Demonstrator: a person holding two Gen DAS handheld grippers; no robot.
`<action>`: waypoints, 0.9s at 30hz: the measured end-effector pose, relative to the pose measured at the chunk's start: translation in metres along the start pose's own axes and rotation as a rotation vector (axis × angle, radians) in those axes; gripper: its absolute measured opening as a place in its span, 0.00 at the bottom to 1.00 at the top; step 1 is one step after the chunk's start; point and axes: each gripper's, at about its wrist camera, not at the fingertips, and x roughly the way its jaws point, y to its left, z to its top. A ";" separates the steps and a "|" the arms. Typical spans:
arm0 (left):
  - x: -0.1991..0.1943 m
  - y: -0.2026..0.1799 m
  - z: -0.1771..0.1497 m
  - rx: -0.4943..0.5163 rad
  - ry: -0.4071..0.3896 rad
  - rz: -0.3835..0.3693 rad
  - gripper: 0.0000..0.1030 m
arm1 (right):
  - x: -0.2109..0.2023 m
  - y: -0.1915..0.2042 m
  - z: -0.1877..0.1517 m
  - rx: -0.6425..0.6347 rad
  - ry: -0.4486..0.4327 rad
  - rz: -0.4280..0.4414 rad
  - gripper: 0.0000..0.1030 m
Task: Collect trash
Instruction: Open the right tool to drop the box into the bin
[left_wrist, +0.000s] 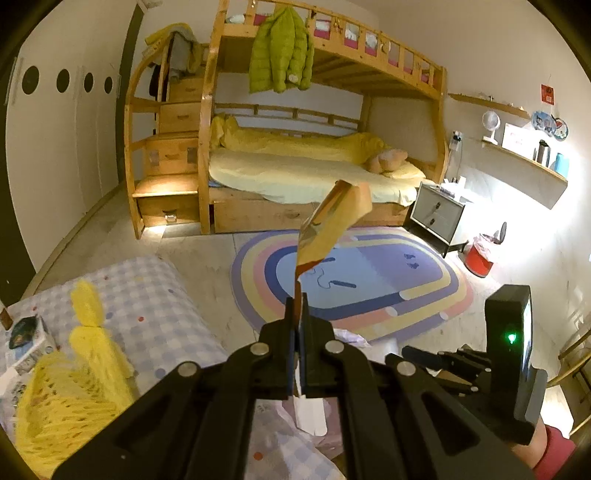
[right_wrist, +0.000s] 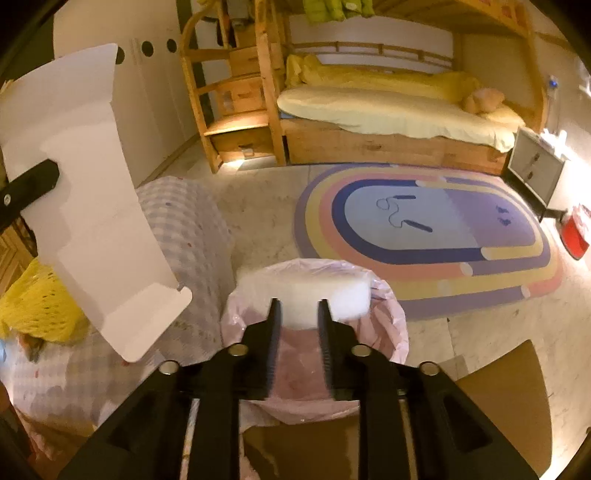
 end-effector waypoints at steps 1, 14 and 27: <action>0.003 0.000 0.000 0.001 0.004 -0.002 0.00 | 0.000 -0.002 0.000 0.005 -0.003 0.004 0.37; 0.055 -0.034 -0.001 0.037 0.028 -0.050 0.21 | -0.029 -0.042 -0.003 0.095 -0.080 -0.025 0.41; -0.011 0.003 -0.014 -0.004 0.014 0.067 0.44 | -0.070 -0.020 -0.004 0.088 -0.141 0.054 0.42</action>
